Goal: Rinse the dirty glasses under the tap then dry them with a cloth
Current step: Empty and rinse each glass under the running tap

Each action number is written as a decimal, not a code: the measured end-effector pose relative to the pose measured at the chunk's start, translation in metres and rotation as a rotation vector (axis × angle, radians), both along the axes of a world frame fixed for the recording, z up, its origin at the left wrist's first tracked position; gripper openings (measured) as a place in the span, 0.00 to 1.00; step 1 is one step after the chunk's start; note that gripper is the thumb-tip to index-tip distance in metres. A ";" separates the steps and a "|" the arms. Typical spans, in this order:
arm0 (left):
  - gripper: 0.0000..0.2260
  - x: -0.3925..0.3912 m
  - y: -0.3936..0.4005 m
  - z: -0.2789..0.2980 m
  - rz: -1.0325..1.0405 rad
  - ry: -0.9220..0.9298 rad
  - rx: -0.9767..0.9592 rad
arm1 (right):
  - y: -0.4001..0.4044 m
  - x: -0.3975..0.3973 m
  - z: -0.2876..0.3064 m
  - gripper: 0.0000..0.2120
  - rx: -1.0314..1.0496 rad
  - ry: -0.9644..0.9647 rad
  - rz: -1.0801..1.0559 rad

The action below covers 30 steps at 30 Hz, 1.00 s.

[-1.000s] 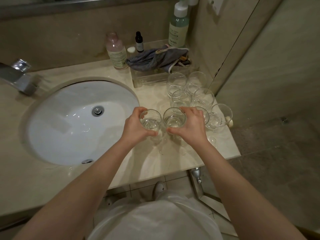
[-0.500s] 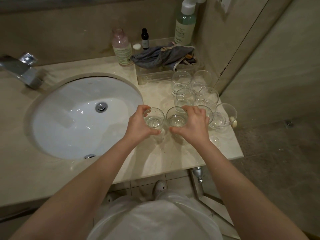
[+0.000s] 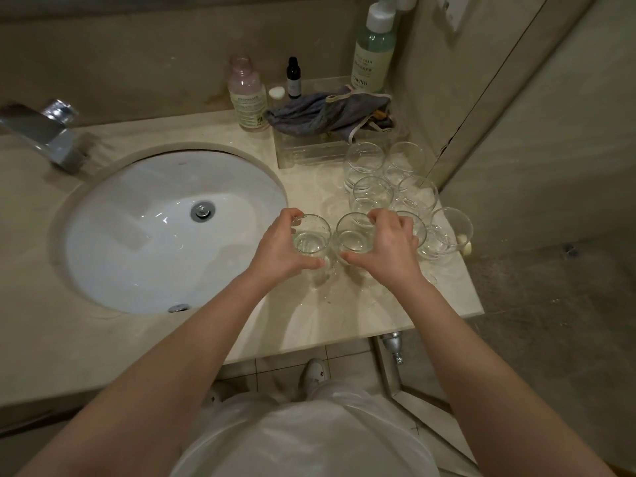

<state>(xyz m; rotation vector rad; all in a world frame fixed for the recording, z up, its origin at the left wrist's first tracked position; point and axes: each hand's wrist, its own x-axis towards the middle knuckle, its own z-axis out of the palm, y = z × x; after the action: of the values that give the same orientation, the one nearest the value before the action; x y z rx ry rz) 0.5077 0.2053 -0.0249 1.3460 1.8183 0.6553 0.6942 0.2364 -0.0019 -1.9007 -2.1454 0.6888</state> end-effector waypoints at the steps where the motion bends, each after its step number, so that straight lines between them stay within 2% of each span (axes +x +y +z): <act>1: 0.42 -0.004 0.000 0.002 -0.022 0.006 -0.009 | 0.000 -0.001 0.002 0.38 -0.010 -0.038 0.009; 5: 0.38 -0.032 -0.003 0.020 -0.108 0.131 -0.016 | -0.003 -0.008 0.020 0.40 0.043 -0.296 0.069; 7: 0.33 -0.054 -0.008 0.032 -0.160 0.223 -0.017 | -0.003 -0.019 0.032 0.38 0.101 -0.327 0.114; 10: 0.27 -0.095 -0.019 0.047 -0.168 0.359 -0.058 | 0.000 -0.049 0.048 0.31 0.117 -0.277 0.246; 15: 0.24 -0.179 -0.052 0.064 -0.036 0.466 -0.055 | -0.005 -0.129 0.058 0.25 0.074 -0.134 0.434; 22: 0.24 -0.325 -0.122 0.071 0.151 0.471 -0.080 | -0.033 -0.277 0.062 0.22 0.002 -0.017 0.609; 30: 0.28 -0.490 -0.195 0.075 0.317 0.397 -0.068 | -0.082 -0.453 0.048 0.21 -0.093 0.033 0.634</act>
<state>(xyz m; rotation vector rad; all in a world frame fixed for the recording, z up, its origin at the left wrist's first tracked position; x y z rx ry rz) 0.0177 0.0107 0.0498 1.2152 2.3838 0.5043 0.2408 0.1544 0.0464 -1.2050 -2.7463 0.9233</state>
